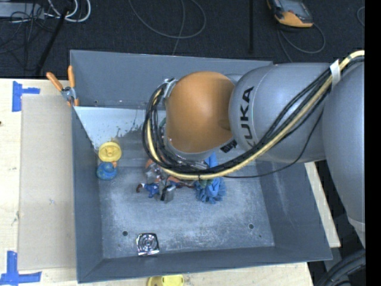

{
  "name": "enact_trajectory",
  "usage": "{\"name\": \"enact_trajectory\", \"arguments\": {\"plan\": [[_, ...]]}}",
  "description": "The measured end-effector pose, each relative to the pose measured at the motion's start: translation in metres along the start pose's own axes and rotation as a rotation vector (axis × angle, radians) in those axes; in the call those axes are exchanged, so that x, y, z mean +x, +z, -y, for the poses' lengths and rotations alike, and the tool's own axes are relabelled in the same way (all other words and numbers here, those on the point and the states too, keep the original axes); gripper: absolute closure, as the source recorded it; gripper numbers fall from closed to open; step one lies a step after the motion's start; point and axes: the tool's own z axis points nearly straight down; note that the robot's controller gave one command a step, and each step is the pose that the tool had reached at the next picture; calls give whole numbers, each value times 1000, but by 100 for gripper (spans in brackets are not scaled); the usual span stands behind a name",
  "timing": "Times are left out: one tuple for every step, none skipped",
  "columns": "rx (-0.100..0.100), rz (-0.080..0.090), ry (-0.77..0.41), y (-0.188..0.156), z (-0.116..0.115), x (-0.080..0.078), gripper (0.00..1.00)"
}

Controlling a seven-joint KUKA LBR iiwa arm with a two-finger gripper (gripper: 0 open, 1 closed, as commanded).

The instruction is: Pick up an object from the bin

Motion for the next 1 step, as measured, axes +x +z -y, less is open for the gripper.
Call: {"name": "enact_trajectory", "arguments": {"plan": [[0, 0, 2, 0, 0, 0, 100]]}}
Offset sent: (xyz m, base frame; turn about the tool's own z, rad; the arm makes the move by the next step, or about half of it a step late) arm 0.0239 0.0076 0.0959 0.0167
